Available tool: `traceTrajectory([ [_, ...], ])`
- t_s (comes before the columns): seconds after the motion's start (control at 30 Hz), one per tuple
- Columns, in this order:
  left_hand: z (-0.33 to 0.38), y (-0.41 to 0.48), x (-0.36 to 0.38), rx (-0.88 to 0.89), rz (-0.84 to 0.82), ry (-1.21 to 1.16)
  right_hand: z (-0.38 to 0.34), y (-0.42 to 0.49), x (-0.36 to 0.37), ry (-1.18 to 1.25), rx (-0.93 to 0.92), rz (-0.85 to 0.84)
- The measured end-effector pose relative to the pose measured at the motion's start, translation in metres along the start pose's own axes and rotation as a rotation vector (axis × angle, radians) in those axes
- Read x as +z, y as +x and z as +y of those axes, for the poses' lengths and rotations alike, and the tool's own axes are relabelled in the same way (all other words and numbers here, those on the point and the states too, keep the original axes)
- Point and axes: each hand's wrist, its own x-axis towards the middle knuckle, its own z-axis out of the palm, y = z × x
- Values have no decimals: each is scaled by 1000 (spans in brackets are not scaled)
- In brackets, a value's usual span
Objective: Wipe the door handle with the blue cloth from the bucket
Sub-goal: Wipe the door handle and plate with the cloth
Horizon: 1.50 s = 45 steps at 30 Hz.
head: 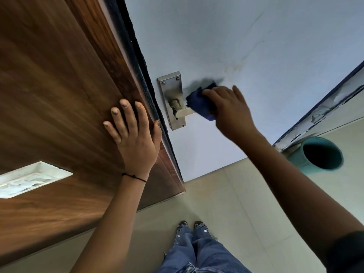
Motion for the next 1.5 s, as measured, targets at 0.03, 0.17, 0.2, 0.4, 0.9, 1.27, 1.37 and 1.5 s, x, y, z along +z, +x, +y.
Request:
traceTrajectory([
  [0.03,0,0,0,1,-1,5,7,1,-4,76,34,-11],
  [0.17,0,-1,1,-1,13,-15,25,2,-10,614,304,-89],
  [0.2,0,-1,1,-3,14,-10,26,-2,-5,787,369,-64],
  [0.4,0,1,-2,33,-14,12,-22,-26,48,1923,763,197],
  [0.9,-2,2,-7,51,-49,3,-56,-15,56,2026,962,274],
  [1.27,-12,-2,-3,98,-5,-55,-61,-13,52,2020,1001,300],
  [1.37,-12,-3,-3,102,-3,-35,-83,-17,55,1914,986,215],
  [1.5,-10,-2,-3,102,-3,-22,-106,-22,60,1687,904,142],
])
